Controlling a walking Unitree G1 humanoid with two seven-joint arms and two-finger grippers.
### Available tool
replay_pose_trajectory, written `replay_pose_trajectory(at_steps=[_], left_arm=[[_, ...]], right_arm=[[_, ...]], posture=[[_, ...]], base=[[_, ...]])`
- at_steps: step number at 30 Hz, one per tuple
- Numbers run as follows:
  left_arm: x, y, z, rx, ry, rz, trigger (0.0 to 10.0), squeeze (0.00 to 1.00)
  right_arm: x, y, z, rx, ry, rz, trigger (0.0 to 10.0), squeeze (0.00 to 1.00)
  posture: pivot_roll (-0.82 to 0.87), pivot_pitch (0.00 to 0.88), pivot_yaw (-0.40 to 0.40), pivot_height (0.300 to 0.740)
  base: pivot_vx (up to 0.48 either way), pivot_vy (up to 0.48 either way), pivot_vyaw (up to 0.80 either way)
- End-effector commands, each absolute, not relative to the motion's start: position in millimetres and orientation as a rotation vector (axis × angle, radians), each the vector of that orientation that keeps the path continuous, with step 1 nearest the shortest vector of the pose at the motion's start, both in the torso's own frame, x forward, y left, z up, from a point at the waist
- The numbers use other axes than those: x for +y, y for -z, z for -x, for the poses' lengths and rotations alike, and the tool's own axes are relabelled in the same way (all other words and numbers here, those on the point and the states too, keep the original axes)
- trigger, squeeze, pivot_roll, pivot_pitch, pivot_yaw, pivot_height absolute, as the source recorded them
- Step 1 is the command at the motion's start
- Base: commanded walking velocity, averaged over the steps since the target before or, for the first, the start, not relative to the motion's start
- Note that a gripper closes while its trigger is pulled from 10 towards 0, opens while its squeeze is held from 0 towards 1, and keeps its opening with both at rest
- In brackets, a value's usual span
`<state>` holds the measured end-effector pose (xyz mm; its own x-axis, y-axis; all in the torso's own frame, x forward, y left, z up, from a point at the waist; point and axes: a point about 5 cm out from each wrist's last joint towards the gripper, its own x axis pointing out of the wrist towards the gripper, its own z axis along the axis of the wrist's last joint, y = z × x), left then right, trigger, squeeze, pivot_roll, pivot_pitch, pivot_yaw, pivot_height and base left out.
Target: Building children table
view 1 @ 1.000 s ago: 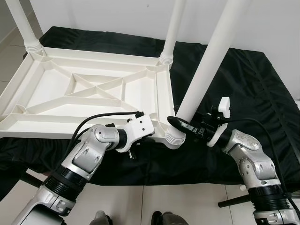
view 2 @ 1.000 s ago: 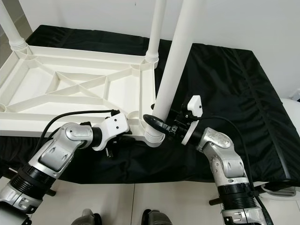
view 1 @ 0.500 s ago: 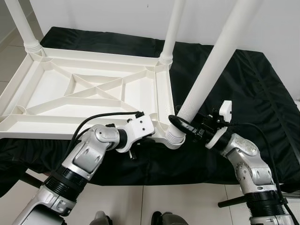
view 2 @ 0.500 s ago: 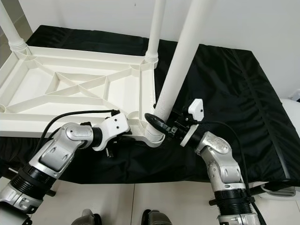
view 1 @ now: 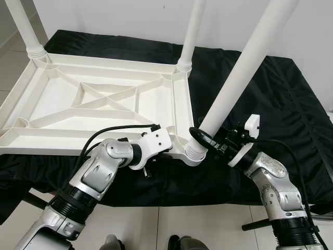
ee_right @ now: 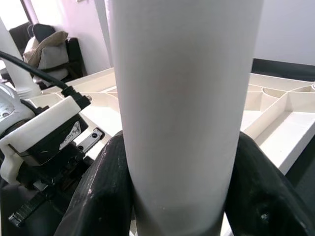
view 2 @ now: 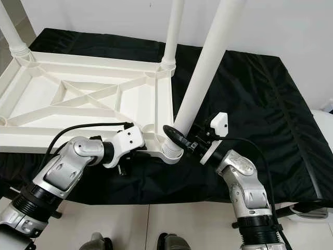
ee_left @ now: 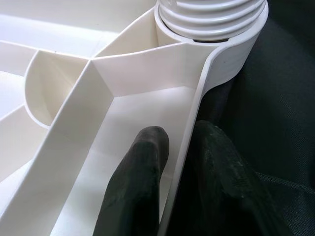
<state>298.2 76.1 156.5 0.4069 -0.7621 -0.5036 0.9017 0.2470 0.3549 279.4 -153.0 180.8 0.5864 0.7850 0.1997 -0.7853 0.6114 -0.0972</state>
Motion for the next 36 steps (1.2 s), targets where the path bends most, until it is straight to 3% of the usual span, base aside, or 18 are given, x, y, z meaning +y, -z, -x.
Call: replay_pose_trajectory(at_steps=[1, 26, 36], left_arm=[[73, -155, -298, 0.242, 1.118, -0.678, 10.0, 0.0], [71, -160, -297, 0.222, 1.116, -0.677, 10.0, 0.0], [69, -163, -297, 0.214, 1.119, -0.679, 10.0, 0.0]], right_arm=[[-151, -165, -278, -0.138, -0.948, 0.019, 10.0, 0.0], [-151, -145, -273, -0.069, -0.985, 0.047, 10.0, 0.0], [-152, -141, -276, -0.073, -0.987, 0.133, 10.0, 0.0]], posture=[[-0.02, 0.147, -0.07, 0.74], [-0.01, 0.151, -0.073, 0.74], [-0.01, 0.152, -0.075, 0.74]], base=[[0.0, 0.0, 0.0], [0.0, 0.0, 0.0], [0.0, 0.0, 0.0]])
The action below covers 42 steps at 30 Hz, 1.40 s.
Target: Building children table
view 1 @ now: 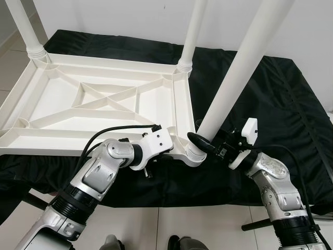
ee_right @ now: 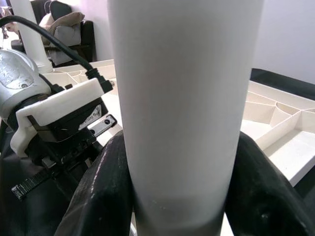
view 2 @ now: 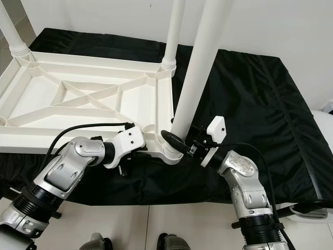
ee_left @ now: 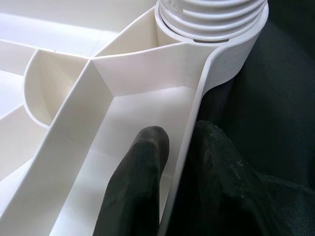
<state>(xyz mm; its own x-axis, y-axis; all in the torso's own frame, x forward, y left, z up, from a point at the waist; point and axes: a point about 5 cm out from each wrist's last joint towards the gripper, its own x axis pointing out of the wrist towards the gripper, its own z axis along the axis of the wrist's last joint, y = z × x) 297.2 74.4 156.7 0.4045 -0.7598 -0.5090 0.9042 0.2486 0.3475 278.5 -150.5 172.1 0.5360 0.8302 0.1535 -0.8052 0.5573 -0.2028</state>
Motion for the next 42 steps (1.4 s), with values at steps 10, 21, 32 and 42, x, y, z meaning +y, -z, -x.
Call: replay_pose_trajectory(at_steps=[10, 21, 32, 42], left_arm=[[68, -164, -296, 0.209, 1.12, -0.68, 10.0, 0.0], [68, -165, -295, 0.204, 1.121, -0.684, 10.0, 0.0], [67, -167, -295, 0.199, 1.125, -0.693, 10.0, 0.0], [67, -168, -294, 0.198, 1.122, -0.693, 10.0, 0.0]], right_arm=[[-153, -139, -281, -0.068, -0.997, 0.171, 10.0, 0.0], [-153, -142, -290, -0.064, -0.966, 0.015, 10.0, 0.0], [-158, -133, -293, -0.038, -0.928, -0.075, 10.0, 0.0], [-158, -120, -288, -0.002, -0.929, -0.051, 10.0, 0.0]], posture=[[-0.01, 0.151, -0.076, 0.74], [0.0, 0.147, -0.077, 0.74], [0.0, 0.151, -0.074, 0.74], [0.0, 0.154, -0.074, 0.74]], base=[[0.0, 0.0, 0.0], [0.0, 0.0, 0.0], [0.0, 0.0, 0.0], [0.0, 0.0, 0.0]])
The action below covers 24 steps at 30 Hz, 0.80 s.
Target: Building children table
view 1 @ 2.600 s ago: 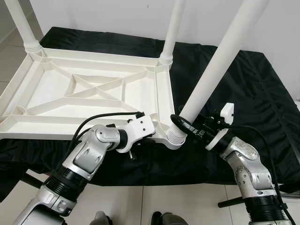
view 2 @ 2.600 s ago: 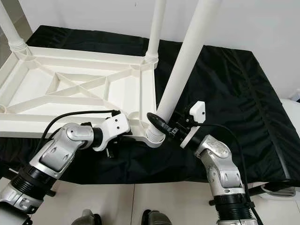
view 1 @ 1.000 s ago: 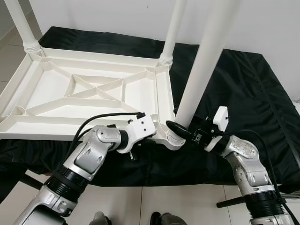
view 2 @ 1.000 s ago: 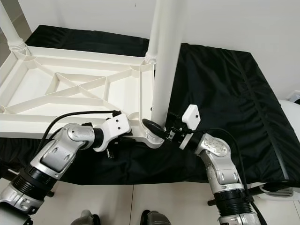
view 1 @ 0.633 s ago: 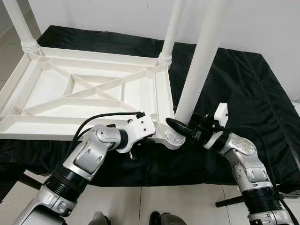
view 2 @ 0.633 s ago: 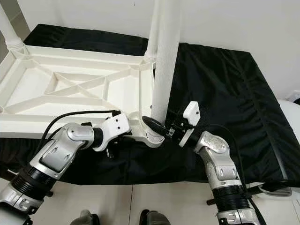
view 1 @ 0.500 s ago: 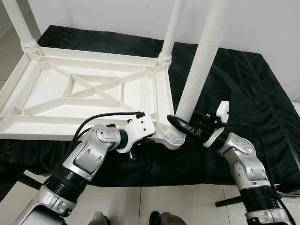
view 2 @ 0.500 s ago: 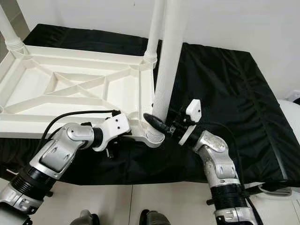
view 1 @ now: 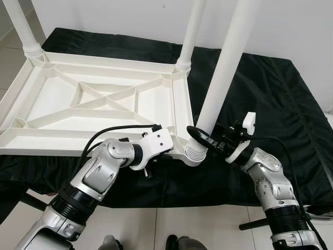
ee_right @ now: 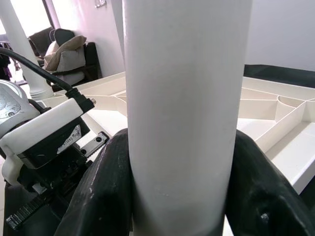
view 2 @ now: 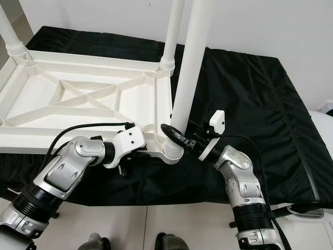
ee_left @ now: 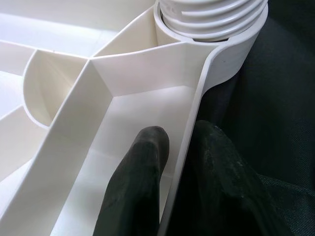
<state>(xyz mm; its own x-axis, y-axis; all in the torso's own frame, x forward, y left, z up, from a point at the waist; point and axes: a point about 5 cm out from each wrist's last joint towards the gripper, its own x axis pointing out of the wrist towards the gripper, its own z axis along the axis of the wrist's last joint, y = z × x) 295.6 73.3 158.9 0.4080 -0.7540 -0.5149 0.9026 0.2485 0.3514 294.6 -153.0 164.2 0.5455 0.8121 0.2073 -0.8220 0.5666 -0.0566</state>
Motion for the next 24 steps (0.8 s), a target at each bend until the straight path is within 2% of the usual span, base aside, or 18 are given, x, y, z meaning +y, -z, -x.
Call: replay_pose_trajectory(at_steps=[1, 15, 24], left_arm=[[67, -168, -294, 0.198, 1.122, -0.693, 10.0, 0.0], [66, -169, -294, 0.195, 1.126, -0.694, 10.0, 0.0], [66, -170, -294, 0.192, 1.128, -0.695, 10.0, 0.0]], right_arm=[[-158, -120, -288, -0.002, -0.929, -0.051, 10.0, 0.0], [-152, -104, -277, -0.055, -0.814, -0.093, 10.0, 0.0], [-151, -100, -273, -0.049, -0.825, -0.057, 10.0, 0.0]], posture=[[0.0, 0.154, -0.074, 0.74], [0.0, 0.16, -0.071, 0.74], [0.0, 0.159, -0.07, 0.74]], base=[[0.0, 0.0, 0.0], [0.0, 0.0, 0.0], [0.0, 0.0, 0.0]])
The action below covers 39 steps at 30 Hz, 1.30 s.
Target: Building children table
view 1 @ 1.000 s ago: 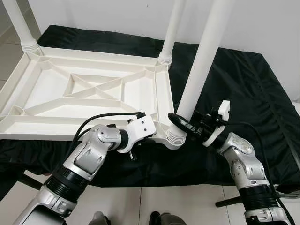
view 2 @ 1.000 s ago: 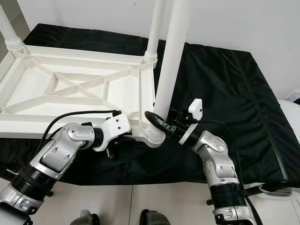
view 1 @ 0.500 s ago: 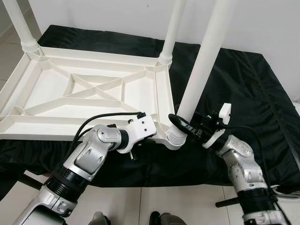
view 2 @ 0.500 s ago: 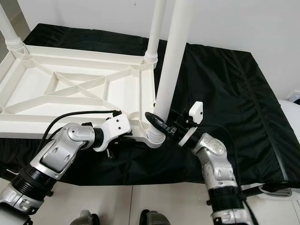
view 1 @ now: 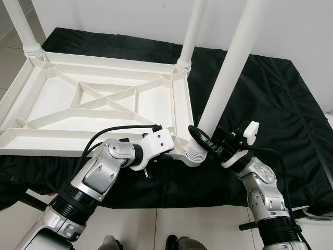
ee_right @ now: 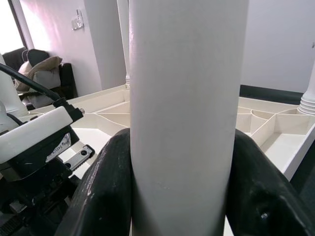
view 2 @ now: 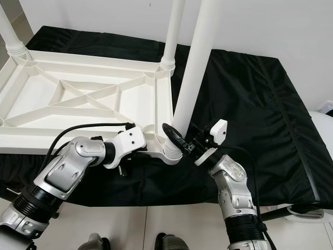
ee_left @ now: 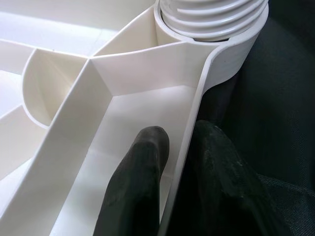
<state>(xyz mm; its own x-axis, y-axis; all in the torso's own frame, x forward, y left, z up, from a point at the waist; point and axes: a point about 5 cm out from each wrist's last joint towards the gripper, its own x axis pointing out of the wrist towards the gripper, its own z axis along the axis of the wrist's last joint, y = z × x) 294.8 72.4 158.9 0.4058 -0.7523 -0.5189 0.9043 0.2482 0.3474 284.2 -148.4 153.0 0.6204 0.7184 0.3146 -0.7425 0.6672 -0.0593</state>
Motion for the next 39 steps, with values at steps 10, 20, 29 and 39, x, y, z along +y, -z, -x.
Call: replay_pose_trajectory(at_steps=[10, 20, 29, 39], left_arm=[[65, -171, -293, 0.19, 1.125, -0.695, 10.0, 0.0], [63, -171, -293, 0.189, 1.131, -0.697, 10.0, 0.0], [63, -171, -293, 0.189, 1.133, -0.701, 10.0, 0.0], [62, -173, -295, 0.186, 1.134, -0.704, 10.0, 0.0]], right_arm=[[-152, -104, -264, -0.055, -0.881, -0.021, 10.0, 0.0], [-160, -114, -264, -0.104, -0.839, -0.029, 10.0, 0.0], [-165, -114, -259, -0.097, -0.835, -0.044, 10.0, 0.0], [-172, -119, -254, -0.112, -0.812, -0.055, 10.0, 0.0]], posture=[[0.0, 0.158, -0.072, 0.74], [-0.01, 0.155, -0.069, 0.74], [-0.01, 0.153, -0.065, 0.74], [-0.02, 0.157, -0.061, 0.74]], base=[[0.0, 0.0, 0.0], [0.0, 0.0, 0.0], [0.0, 0.0, 0.0], [0.0, 0.0, 0.0]])
